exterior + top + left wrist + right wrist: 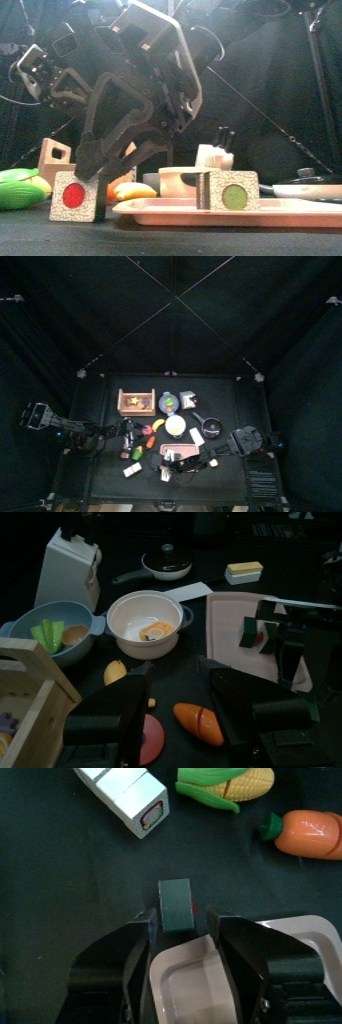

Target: Place sushi piece to left of plate

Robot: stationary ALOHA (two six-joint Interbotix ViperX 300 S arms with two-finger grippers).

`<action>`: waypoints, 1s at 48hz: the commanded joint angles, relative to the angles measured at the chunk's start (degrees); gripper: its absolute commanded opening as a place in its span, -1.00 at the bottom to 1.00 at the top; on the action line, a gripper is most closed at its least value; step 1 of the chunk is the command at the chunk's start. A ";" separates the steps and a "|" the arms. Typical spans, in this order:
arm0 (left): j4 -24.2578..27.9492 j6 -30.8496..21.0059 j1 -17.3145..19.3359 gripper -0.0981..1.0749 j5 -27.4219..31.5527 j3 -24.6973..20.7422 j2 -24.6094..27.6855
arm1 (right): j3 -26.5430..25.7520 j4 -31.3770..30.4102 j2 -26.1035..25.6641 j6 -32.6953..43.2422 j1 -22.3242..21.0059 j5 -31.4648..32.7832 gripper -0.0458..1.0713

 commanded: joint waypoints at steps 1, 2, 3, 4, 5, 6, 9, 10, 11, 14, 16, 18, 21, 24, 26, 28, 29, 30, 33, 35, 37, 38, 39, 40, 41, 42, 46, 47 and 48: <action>0.00 0.09 0.09 0.53 -0.18 -0.62 -0.09 | -1.49 -0.09 -1.58 0.00 -0.26 -0.09 0.55; 0.00 0.09 0.09 0.53 -0.18 -0.62 -0.18 | -1.67 -0.09 -1.58 0.00 -0.26 -0.09 0.55; 0.09 0.09 0.09 0.53 -0.18 -0.62 -0.09 | -1.67 -0.09 -1.58 -0.09 -0.26 -0.09 0.55; 0.00 0.09 0.09 0.53 -0.18 -0.62 -0.18 | -1.76 -0.09 -1.58 0.00 -0.26 -0.09 0.55; 0.00 0.09 0.09 0.53 -0.18 -0.62 -0.09 | -1.85 -0.18 -1.58 0.00 -0.26 -0.09 0.55; 0.00 0.09 0.09 0.53 -0.18 -0.62 -0.09 | -2.02 -0.26 -1.67 0.00 -0.18 -0.09 0.55; 0.00 0.09 0.09 0.53 -0.18 -0.62 -0.09 | -2.46 -0.26 -2.02 -0.09 -0.26 -0.09 0.55; 0.00 0.09 0.09 0.53 -0.18 -0.62 -0.18 | -2.55 -0.26 -2.11 -0.09 -0.26 -0.09 0.55; 0.00 0.09 0.09 0.53 -0.18 -0.62 -0.09 | -2.64 -0.26 -2.20 -0.09 -0.26 0.00 0.55; 0.00 0.09 0.09 0.53 -0.18 -0.62 -0.09 | -2.99 -0.35 -2.55 -0.09 -0.26 0.18 0.55; 0.09 0.09 0.09 0.53 -0.18 -0.62 -0.09 | -3.08 -0.35 -2.81 -0.09 -0.26 0.44 0.55; 0.09 0.09 0.09 0.53 -0.18 -0.62 -0.18 | -3.25 -0.26 -3.08 0.00 -0.26 0.62 0.55; 0.00 0.09 0.09 0.53 -0.18 -0.62 -0.18 | -3.25 0.09 -3.96 0.09 -0.26 1.14 0.55; 0.00 0.09 0.09 0.53 -0.18 -0.62 -0.18 | -3.16 0.79 -4.83 0.09 -0.26 1.32 0.55; 0.09 0.18 0.09 0.53 -0.18 -0.62 -0.09 | -3.08 1.23 -5.54 0.00 -0.26 1.32 0.55; 0.18 0.18 0.09 0.53 -0.18 -0.62 -0.18 | -2.90 1.49 -6.33 0.00 -0.35 1.41 0.55; 0.09 0.18 0.09 0.53 -0.18 -0.62 -0.09 | -2.64 1.58 -6.68 0.00 -0.35 1.41 0.55; 0.18 0.18 0.09 0.53 -0.18 -0.62 -0.18 | -2.46 1.67 -7.03 0.00 -0.35 1.41 0.55; 0.09 0.18 0.09 0.53 -0.18 -0.62 -0.18 | -1.76 1.58 -8.26 0.00 -0.44 1.67 0.55; 0.18 0.18 0.18 0.53 -0.18 -0.62 -0.18 | -1.05 1.58 -8.96 0.00 -0.44 2.02 0.55; 0.18 0.18 0.18 0.53 -0.18 -0.62 -0.18 | -0.35 1.49 -9.58 0.00 -0.44 2.37 0.55; 0.18 0.18 0.18 0.53 -0.18 -0.62 -0.09 | 0.00 1.58 -9.93 0.00 -0.44 2.55 0.55; 0.18 0.18 0.18 0.53 -0.18 -0.62 -0.09 | 0.44 1.76 -10.28 0.00 -0.44 2.72 0.54; 0.18 0.18 0.18 0.53 -0.18 -0.62 -0.09 | 0.79 1.85 -10.81 0.00 -0.44 2.81 0.54; 0.18 0.18 0.18 0.53 -0.18 -0.62 -0.18 | 1.14 1.85 -11.07 0.00 -0.44 2.99 0.54; 0.18 0.18 0.18 0.53 -0.18 -0.70 -0.18 | 1.58 1.85 -11.51 0.09 -0.53 3.08 0.54; 0.09 0.18 0.26 0.53 -0.18 -0.70 -0.18 | 3.69 2.55 -13.27 0.26 -0.53 3.87 0.54; 0.09 0.18 0.26 0.53 -0.18 -0.70 -0.09 | 4.13 2.72 -13.71 0.26 -0.53 4.04 0.54; 0.09 0.18 0.35 0.53 -0.18 -0.70 -0.09 | 4.75 3.08 -14.15 0.26 -0.44 4.31 0.54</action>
